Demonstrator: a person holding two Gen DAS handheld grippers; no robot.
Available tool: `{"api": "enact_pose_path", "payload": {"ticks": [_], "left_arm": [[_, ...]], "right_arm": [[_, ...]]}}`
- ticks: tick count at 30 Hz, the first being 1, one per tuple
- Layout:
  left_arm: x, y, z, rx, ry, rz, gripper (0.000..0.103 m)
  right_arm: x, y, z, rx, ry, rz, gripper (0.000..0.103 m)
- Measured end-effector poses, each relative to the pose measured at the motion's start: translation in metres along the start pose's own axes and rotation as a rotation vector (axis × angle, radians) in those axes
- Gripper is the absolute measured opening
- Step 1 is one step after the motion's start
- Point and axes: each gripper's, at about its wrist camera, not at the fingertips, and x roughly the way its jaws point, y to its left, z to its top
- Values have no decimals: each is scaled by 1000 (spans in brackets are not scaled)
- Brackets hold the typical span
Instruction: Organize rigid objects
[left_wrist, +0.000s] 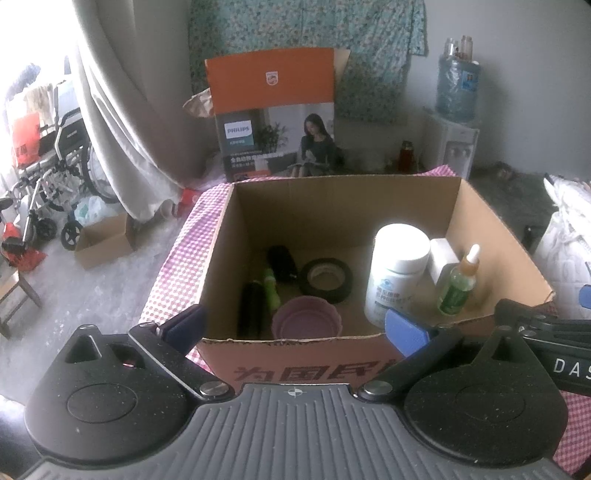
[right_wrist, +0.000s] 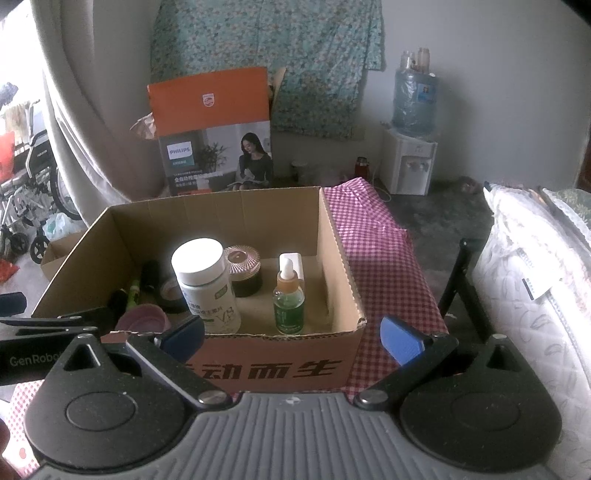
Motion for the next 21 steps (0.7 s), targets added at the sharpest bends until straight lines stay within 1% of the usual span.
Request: {"api": "enact_pose_path", "payload": {"ticks": [21], "left_arm": [[-1, -4, -2, -9, 5, 1, 103]], "right_arm": [[0, 1, 1, -6, -1, -1, 103]]}}
